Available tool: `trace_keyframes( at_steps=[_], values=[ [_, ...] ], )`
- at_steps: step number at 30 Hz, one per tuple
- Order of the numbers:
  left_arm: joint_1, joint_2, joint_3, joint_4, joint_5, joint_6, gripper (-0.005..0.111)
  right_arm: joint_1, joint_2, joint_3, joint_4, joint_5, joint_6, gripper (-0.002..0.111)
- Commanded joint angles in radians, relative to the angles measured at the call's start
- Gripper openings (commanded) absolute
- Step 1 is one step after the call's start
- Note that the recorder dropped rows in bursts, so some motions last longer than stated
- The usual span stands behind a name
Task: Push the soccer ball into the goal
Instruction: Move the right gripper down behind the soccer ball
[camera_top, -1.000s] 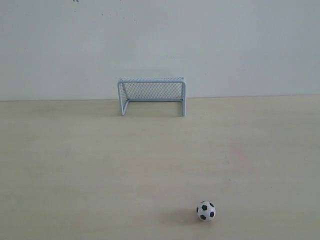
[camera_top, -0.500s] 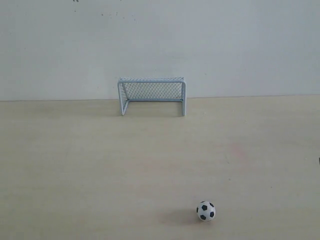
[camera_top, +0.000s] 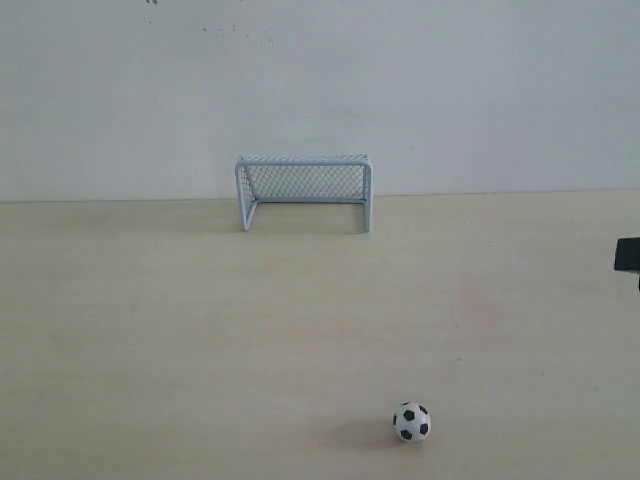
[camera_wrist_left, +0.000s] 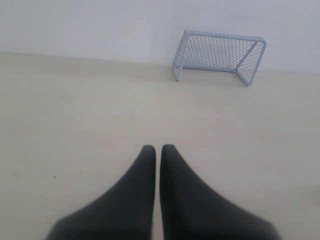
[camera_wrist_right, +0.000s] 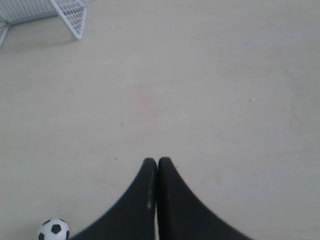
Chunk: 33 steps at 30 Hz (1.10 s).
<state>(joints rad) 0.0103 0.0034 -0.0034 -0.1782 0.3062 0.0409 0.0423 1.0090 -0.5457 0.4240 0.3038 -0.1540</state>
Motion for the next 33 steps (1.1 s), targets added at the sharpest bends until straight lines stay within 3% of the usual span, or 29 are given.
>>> trace_keyframes(
  at_steps=[1,6,11,15,21,27,33],
  values=[
    [0.003,-0.003,0.003,0.003,-0.003,0.005,0.004,-0.002,0.001,-0.008,0.056,-0.04,-0.045,0.0],
    [0.003,-0.003,0.003,0.003,-0.003,0.005,0.004,0.0,0.033,-0.083,0.058,0.117,-0.205,0.0],
    [0.003,-0.003,0.003,0.003,-0.003,0.005,0.004,0.0,0.156,-0.254,0.058,0.402,-0.428,0.0],
    [0.003,-0.003,0.003,0.003,-0.003,0.005,0.004,0.024,0.283,-0.358,0.058,0.505,-0.519,0.0],
    [0.003,-0.003,0.003,0.003,-0.003,0.005,0.004,0.211,0.486,-0.418,-0.002,0.591,-0.803,0.0],
    [0.003,-0.003,0.003,0.003,-0.003,0.005,0.004,0.409,0.625,-0.446,-0.319,0.62,-0.927,0.0],
    [0.003,-0.003,0.003,0.003,-0.003,0.005,0.004,0.442,0.658,-0.446,-0.347,0.639,-1.194,0.0]
  ],
)
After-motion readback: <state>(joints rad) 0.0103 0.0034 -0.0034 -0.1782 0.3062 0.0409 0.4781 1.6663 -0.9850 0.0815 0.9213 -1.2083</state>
